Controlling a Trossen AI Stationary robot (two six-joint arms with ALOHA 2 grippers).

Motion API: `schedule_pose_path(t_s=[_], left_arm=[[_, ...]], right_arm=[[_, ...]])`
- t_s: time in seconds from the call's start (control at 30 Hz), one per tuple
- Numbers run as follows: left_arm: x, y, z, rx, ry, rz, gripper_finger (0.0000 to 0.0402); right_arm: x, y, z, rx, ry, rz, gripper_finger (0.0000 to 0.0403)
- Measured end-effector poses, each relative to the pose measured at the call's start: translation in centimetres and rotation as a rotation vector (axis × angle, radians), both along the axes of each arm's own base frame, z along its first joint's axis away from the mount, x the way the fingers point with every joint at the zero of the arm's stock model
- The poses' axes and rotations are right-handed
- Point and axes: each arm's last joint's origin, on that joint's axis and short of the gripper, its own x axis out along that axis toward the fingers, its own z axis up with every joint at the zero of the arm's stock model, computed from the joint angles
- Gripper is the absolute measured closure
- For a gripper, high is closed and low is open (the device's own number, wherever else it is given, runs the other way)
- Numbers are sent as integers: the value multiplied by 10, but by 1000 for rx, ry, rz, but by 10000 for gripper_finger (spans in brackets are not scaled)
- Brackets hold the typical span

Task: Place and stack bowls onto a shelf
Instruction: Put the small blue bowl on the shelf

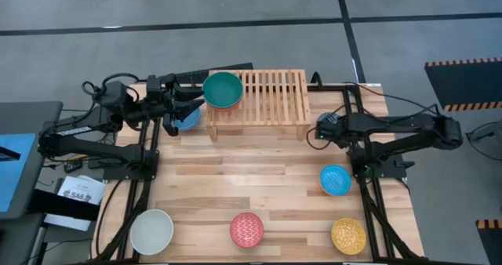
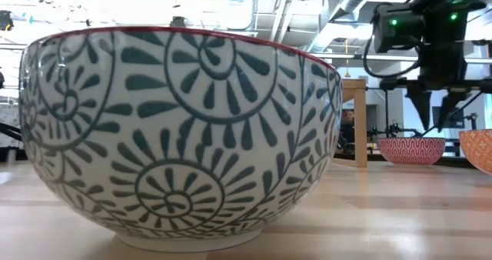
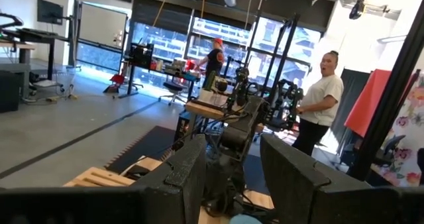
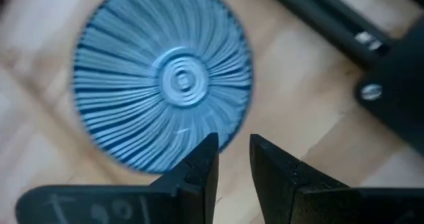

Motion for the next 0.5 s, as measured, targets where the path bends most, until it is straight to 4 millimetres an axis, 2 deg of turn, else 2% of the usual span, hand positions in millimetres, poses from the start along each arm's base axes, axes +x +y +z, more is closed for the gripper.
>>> schedule_pose_path(t_s=[0.23,0.5], left_arm=[[0,0,0,-2,-1,0,273],[0,0,0,-3,-1,0,273]], right_arm=[[3,-6,-14,4,-83,-56,292],[-2,-11,-28,12,-54,-99,292]])
